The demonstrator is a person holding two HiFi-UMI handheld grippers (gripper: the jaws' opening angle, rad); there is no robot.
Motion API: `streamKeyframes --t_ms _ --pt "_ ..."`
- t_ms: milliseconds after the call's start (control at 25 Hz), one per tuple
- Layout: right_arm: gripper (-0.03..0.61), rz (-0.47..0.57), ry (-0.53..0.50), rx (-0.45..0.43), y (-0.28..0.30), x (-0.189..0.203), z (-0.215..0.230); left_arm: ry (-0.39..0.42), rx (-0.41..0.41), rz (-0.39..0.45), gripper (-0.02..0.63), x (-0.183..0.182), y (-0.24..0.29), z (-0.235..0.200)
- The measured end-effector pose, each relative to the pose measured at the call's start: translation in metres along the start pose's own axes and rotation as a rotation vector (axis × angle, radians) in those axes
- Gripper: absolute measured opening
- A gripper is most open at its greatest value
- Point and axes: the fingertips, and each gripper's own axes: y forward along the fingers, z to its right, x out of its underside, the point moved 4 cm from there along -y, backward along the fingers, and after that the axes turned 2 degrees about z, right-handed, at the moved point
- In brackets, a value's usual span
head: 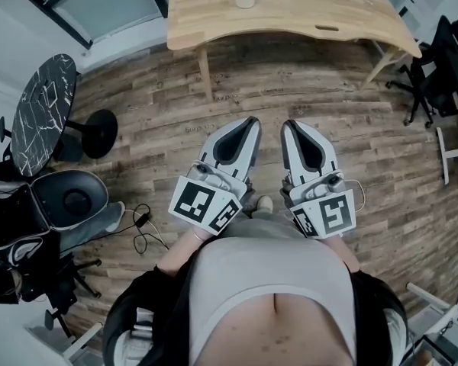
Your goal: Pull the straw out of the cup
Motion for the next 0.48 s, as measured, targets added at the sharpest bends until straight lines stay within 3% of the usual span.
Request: streamKeyframes --t_ms 480 --pt "0.035 -0.002 0.002 -0.007 0.001 0.0006 -0.0018 0.0 -0.008 0.004 0.014 -0.0013 -0.0018 -0.0014"
